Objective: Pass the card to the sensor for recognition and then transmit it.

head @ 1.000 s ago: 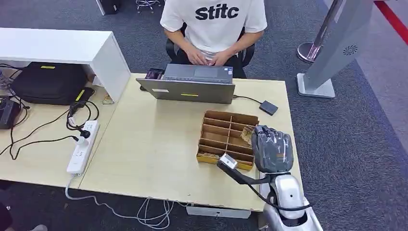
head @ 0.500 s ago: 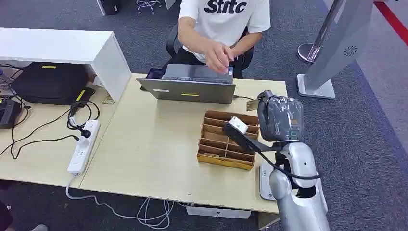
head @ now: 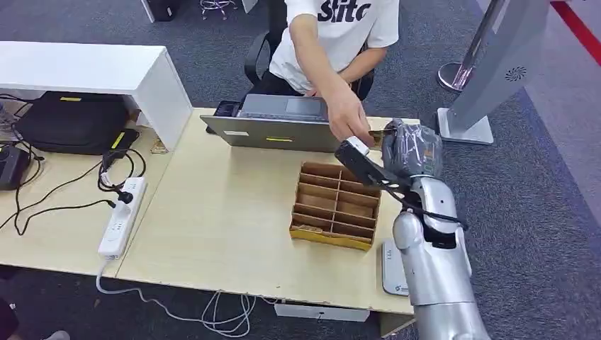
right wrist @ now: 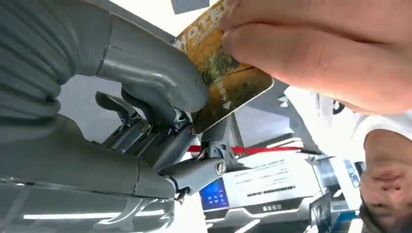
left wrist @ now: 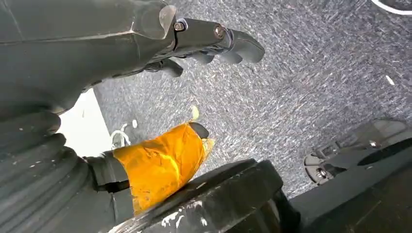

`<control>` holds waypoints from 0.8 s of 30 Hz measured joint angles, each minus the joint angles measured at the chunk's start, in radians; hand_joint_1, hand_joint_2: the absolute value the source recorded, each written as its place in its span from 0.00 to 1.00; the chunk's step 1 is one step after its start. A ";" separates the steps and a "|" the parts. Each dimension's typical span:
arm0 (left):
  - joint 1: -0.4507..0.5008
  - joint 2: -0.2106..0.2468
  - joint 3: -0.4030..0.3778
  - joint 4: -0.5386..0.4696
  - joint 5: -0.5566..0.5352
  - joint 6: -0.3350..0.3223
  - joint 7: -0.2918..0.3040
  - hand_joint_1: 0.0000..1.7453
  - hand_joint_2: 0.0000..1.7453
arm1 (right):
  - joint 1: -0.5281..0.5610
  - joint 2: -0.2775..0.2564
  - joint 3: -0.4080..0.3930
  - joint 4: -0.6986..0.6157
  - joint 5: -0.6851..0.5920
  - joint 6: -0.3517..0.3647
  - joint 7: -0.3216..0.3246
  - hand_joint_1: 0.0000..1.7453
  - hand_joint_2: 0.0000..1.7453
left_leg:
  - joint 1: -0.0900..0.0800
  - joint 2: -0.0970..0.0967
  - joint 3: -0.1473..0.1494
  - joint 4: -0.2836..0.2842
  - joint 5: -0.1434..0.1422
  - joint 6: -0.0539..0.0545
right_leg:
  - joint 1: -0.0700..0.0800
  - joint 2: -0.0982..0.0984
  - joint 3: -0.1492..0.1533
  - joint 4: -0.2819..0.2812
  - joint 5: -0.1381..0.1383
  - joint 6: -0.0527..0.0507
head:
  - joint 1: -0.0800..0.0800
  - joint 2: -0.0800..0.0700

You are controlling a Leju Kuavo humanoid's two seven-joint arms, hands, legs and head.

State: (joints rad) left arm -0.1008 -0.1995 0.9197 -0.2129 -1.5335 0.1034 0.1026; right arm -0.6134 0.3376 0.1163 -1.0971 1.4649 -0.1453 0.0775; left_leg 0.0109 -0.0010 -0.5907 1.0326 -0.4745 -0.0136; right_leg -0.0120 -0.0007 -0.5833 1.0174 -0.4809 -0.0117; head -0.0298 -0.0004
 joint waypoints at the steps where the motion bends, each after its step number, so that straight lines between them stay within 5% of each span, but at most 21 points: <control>1: 0.000 0.000 -0.002 0.000 0.000 0.002 0.000 0.00 1.00 | -0.004 0.002 -0.003 0.008 0.000 0.000 0.000 0.00 1.00 | 0.000 0.000 0.000 0.000 0.000 0.000 | 0.000 0.000 0.000 0.000 0.000 0.000 | 0.000 0.000; 13: 0.000 0.000 -0.013 0.000 0.000 0.005 0.000 0.00 1.00 | -0.008 0.010 -0.085 0.021 -0.198 -0.016 -0.050 0.00 1.00 | 0.000 0.000 0.000 0.000 0.000 0.000 | 0.000 0.000 0.000 0.000 0.000 0.000 | 0.000 0.000; 19: 0.000 0.001 -0.013 0.000 0.000 0.005 0.000 0.00 1.00 | -0.006 0.010 -0.215 0.019 -0.332 0.008 -0.105 0.00 1.00 | 0.000 0.000 0.000 0.000 0.000 0.000 | 0.000 0.000 0.000 0.000 0.000 0.000 | 0.000 0.000; 24: 0.000 0.002 -0.012 0.000 0.000 0.007 -0.001 0.00 1.00 | 0.006 0.000 -0.398 0.038 -0.601 0.100 -0.197 0.00 1.00 | 0.000 -0.001 0.000 0.000 0.000 0.000 | 0.000 0.000 0.000 -0.001 0.000 0.000 | 0.000 0.000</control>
State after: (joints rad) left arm -0.1009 -0.1972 0.9075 -0.2129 -1.5331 0.1106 0.1019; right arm -0.6075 0.3381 -0.2813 -1.0590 0.8643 -0.0451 -0.1200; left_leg 0.0108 -0.0018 -0.5905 1.0331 -0.4746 -0.0135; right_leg -0.0122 -0.0011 -0.5832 1.0169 -0.4809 -0.0116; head -0.0301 -0.0004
